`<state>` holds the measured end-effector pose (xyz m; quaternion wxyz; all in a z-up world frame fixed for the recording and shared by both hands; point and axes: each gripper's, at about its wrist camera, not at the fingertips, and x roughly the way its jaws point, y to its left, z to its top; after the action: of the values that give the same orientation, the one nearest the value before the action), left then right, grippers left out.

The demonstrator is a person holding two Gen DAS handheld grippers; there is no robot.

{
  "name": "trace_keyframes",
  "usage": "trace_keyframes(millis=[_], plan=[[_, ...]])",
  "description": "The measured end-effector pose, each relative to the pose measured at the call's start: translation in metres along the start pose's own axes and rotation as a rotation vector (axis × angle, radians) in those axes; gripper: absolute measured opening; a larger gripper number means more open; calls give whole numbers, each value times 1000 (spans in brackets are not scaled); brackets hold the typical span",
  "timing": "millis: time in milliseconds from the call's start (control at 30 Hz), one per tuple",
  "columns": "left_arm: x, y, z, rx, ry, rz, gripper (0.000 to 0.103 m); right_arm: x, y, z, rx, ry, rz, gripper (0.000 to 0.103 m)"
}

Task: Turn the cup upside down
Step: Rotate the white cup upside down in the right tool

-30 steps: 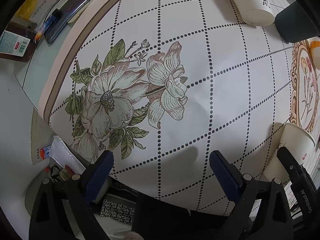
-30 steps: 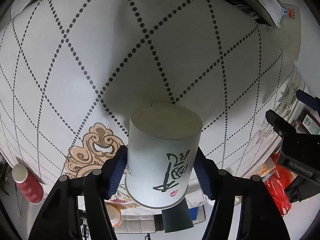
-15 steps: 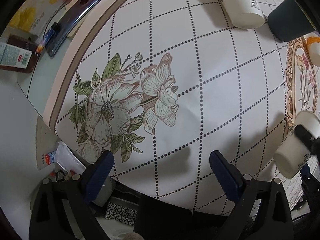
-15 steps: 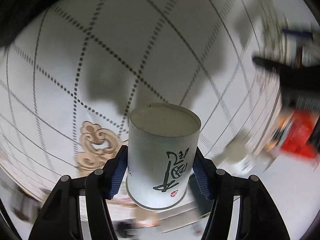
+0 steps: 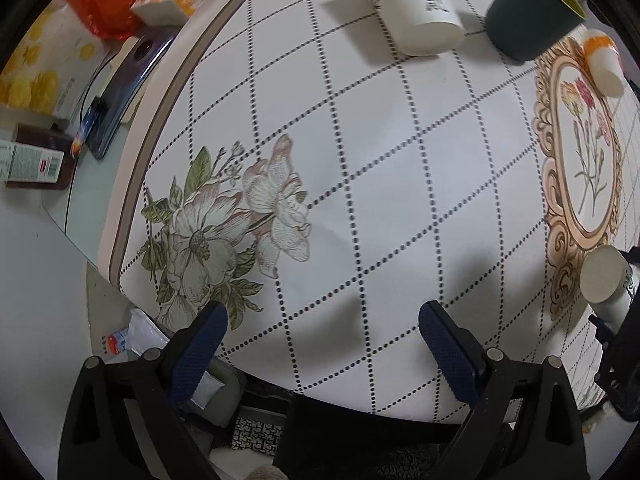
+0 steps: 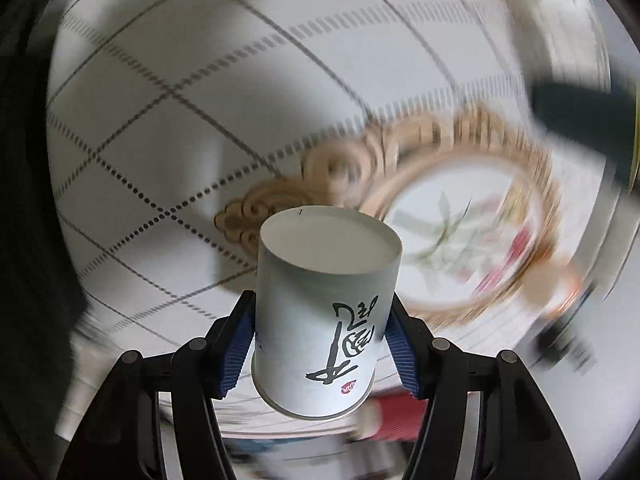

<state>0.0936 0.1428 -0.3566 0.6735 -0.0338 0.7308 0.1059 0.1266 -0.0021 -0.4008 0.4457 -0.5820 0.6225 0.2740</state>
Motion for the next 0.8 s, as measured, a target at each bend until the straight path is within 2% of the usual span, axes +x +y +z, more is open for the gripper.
trace_keyframes(millis=[300,400,800], plan=[[-5,-20,-2,54,-4,12,98,32,-36,-29,391,60,323,64],[-6,-26,-1,70,-4,15,98,38,-38,-37,464,57,384,64],[-9,-41,-5,112,-12,28,98,64,-40,-81,625,59,514,67]])
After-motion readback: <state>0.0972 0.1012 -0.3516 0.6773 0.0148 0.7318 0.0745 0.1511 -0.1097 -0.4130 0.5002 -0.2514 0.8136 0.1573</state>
